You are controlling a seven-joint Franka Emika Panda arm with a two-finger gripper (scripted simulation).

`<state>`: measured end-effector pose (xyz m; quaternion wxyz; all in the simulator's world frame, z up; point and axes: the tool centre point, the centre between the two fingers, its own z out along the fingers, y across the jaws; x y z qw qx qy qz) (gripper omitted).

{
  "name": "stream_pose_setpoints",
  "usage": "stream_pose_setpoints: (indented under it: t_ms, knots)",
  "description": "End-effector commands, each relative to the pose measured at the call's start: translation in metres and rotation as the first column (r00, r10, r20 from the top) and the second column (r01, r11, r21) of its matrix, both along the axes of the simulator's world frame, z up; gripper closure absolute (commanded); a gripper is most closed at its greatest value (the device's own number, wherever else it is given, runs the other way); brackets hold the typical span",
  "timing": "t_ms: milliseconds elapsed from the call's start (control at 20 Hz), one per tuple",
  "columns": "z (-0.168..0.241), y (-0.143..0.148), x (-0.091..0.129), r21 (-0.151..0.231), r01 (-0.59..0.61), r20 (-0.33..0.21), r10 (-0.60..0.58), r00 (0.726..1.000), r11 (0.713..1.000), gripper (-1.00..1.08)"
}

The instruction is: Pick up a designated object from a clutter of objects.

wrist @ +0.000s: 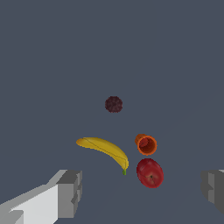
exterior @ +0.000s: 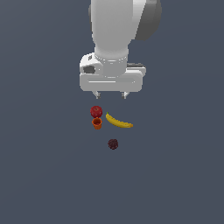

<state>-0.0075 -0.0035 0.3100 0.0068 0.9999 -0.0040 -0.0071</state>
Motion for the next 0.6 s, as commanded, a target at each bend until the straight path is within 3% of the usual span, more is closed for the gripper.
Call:
stream_pose_setpoints:
  t_ms: [0,550]
  knots:
    - [0.000,0.000,0.000,0.000,0.000,0.000,0.000,1.000,1.000,-0.92]
    - [-0.001,-0.031,-0.004,-0.027,0.037,-0.021,-0.038,0.999,0.999,-0.92]
